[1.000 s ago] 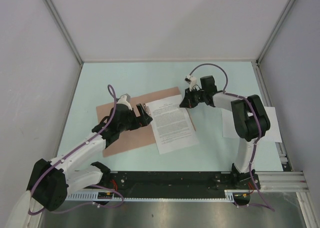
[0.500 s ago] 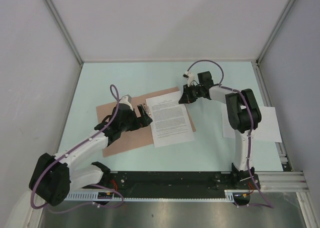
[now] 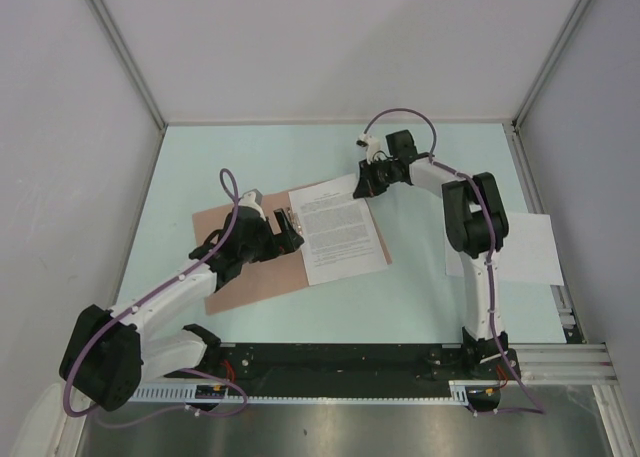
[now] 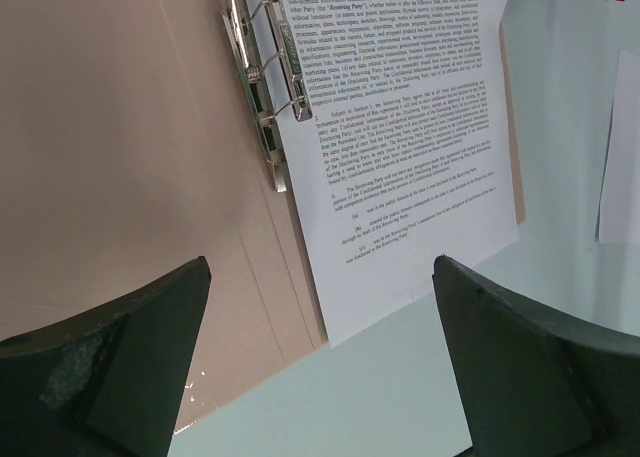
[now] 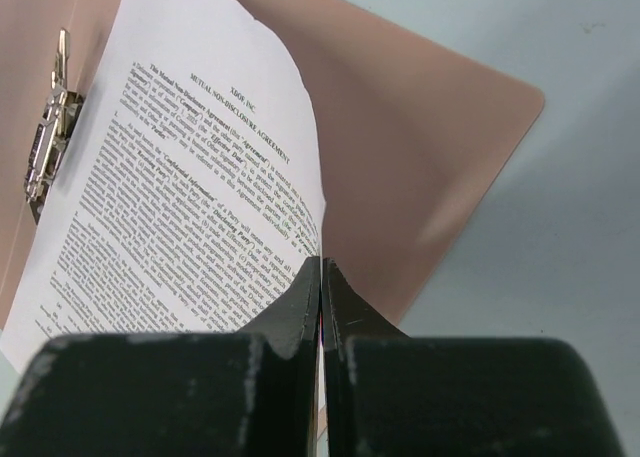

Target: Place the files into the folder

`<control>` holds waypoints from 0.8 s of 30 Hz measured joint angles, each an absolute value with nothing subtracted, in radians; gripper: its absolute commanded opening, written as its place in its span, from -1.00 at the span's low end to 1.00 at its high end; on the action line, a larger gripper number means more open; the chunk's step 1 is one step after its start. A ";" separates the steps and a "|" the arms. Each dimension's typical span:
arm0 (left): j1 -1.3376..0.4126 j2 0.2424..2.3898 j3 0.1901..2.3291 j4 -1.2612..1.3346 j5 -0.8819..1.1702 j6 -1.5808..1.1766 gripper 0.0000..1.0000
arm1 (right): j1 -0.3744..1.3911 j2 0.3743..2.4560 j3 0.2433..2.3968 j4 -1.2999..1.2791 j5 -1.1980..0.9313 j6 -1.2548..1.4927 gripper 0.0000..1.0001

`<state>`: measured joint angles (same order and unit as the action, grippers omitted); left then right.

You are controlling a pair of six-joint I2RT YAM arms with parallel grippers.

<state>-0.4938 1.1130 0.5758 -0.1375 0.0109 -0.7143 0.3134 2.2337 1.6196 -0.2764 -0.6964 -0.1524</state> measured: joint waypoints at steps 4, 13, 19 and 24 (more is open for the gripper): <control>-0.494 1.113 0.576 -0.138 0.011 -0.714 0.99 | 0.319 2.261 1.662 -0.319 -0.686 -0.168 -0.99; -0.491 1.113 0.576 -0.137 0.011 -0.714 0.99 | 0.335 2.285 1.702 -0.369 -0.660 -0.205 -0.94; -0.491 1.113 0.576 -0.137 0.012 -0.714 0.99 | 0.344 2.287 1.720 -0.382 -0.644 -0.214 -0.80; -0.491 1.115 0.576 -0.137 0.012 -0.714 0.99 | 0.346 2.295 1.734 -0.389 -0.635 -0.215 -0.75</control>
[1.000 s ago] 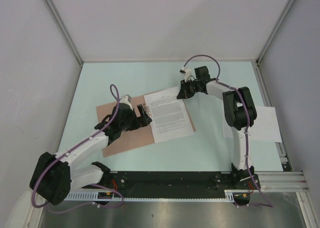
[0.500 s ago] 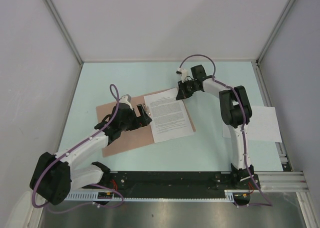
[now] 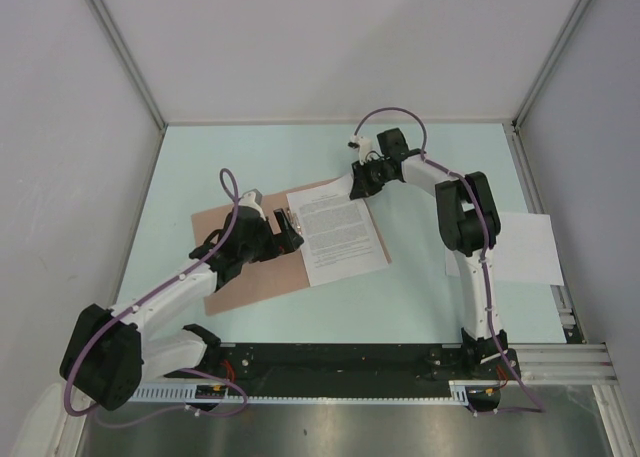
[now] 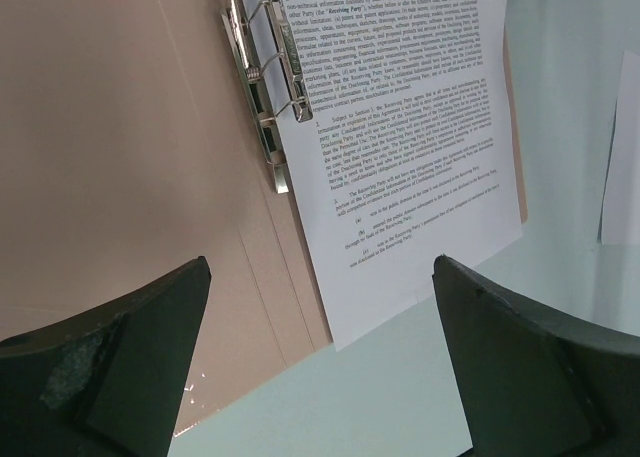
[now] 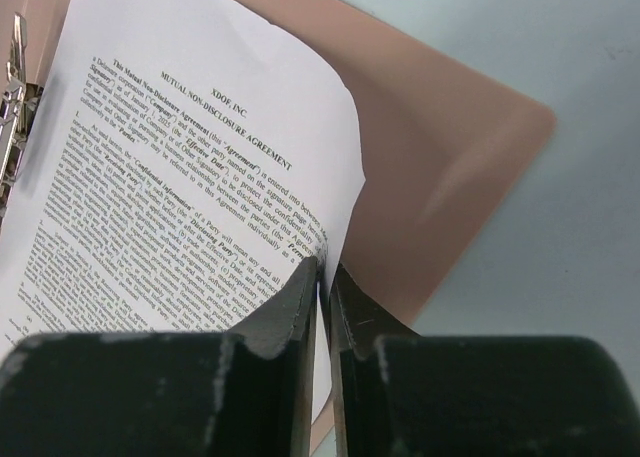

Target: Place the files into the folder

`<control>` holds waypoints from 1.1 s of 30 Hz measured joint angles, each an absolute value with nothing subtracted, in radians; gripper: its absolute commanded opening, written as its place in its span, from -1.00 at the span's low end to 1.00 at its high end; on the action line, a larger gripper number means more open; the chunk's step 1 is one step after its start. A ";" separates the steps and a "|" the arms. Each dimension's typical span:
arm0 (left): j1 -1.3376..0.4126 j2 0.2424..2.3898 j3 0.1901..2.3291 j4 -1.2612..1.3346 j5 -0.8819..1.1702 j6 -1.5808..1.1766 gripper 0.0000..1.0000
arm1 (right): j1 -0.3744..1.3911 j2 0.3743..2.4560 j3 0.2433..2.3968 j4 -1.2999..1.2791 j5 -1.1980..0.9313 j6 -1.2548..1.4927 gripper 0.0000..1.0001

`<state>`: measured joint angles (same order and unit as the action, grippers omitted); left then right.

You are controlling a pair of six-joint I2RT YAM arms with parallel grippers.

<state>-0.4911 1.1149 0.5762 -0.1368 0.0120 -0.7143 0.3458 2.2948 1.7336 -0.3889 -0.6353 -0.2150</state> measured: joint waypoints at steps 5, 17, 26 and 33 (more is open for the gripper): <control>-0.491 1.121 0.576 -0.137 0.012 -0.715 0.99 | 0.346 2.299 1.734 -0.391 -0.636 -0.214 -1.00; -0.491 1.121 0.576 -0.136 0.014 -0.715 0.99 | 0.337 2.299 1.734 -0.363 -0.656 -0.176 -1.00; -0.491 1.121 0.576 -0.135 0.015 -0.715 0.99 | 0.337 2.316 1.771 -0.363 -0.659 -0.169 -1.00; -0.490 1.121 0.576 -0.130 0.015 -0.715 0.99 | 0.339 2.347 1.790 -0.368 -0.665 -0.168 -1.00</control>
<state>-0.4904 1.1213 0.5762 -0.1303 0.0154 -0.7147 0.3389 2.3470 1.7901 -0.3679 -0.6647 -0.1677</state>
